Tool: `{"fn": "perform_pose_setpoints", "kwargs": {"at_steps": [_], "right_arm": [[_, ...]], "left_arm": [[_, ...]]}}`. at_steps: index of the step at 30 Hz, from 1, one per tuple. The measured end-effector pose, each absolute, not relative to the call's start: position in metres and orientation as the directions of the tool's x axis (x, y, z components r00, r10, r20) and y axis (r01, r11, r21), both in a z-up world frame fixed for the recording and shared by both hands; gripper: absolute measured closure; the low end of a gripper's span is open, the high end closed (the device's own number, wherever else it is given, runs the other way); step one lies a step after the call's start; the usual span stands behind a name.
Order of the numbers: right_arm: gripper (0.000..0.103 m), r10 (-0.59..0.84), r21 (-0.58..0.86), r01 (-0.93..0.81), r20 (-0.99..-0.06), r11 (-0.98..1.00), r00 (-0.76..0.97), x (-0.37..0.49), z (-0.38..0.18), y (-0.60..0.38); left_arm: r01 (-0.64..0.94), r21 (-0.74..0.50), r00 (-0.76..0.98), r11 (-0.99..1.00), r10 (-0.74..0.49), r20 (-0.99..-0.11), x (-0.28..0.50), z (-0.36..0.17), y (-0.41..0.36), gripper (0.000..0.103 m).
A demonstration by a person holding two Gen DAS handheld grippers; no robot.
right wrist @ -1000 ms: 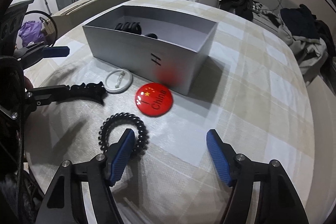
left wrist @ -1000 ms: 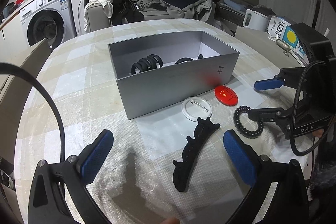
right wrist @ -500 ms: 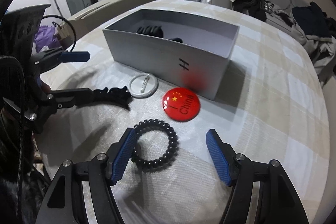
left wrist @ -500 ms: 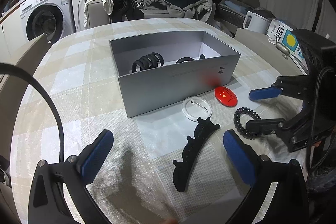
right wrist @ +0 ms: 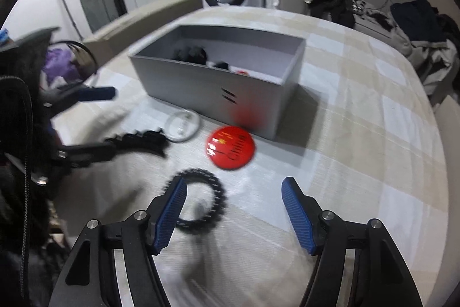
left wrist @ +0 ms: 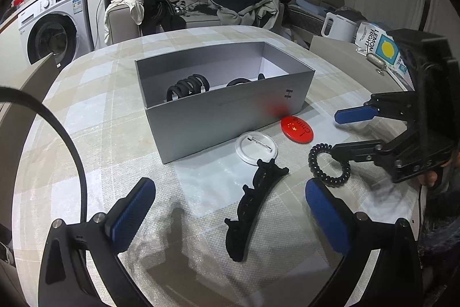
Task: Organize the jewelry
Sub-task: 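Close the right gripper on the second black coiled bead bracelet, then grasp the long black hair clip with the left gripper while the right gripper lifts the bracelet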
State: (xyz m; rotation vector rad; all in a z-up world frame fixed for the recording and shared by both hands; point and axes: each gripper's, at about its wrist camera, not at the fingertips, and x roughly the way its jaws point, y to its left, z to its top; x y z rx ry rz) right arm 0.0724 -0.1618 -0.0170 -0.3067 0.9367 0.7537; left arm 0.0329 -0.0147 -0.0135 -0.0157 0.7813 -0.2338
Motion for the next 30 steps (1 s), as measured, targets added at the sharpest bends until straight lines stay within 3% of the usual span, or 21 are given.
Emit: {"fn": "perform_pose_setpoints", "kwargs": {"at_steps": [3, 7, 11, 16, 30], "right_arm": [[0.041, 0.479, 0.104, -0.721, -0.810, 0.685, 0.338, 0.069, -0.017, -0.158], [0.064, 0.435, 0.063, -0.725, -0.834, 0.686, 0.339, 0.066, -0.027, -0.151], [0.067, 0.401, -0.017, -0.754, -0.839, 0.657, 0.369, 0.057, -0.028, -0.148], [0.094, 0.412, -0.030, -0.768, -0.830, 0.640, 0.375, 0.054, -0.029, -0.146], [0.095, 0.517, 0.076, -0.758, -0.775, 0.648, 0.364, 0.059, -0.010, -0.159]], "left_arm": [[0.212, -0.101, 0.686, 0.972, -0.222, -0.693, 0.031, -0.013, -0.015, 0.001], [0.214, -0.099, 0.684, 0.972, -0.222, -0.695, 0.032, -0.013, -0.016, 0.002], [0.210, -0.100, 0.683, 0.973, -0.219, -0.697, 0.033, -0.013, -0.016, 0.002], [0.208, -0.097, 0.683, 0.973, -0.215, -0.698, 0.033, -0.013, -0.017, 0.002], [0.207, -0.101, 0.683, 0.973, -0.218, -0.697, 0.033, -0.012, -0.015, 0.002]]}}
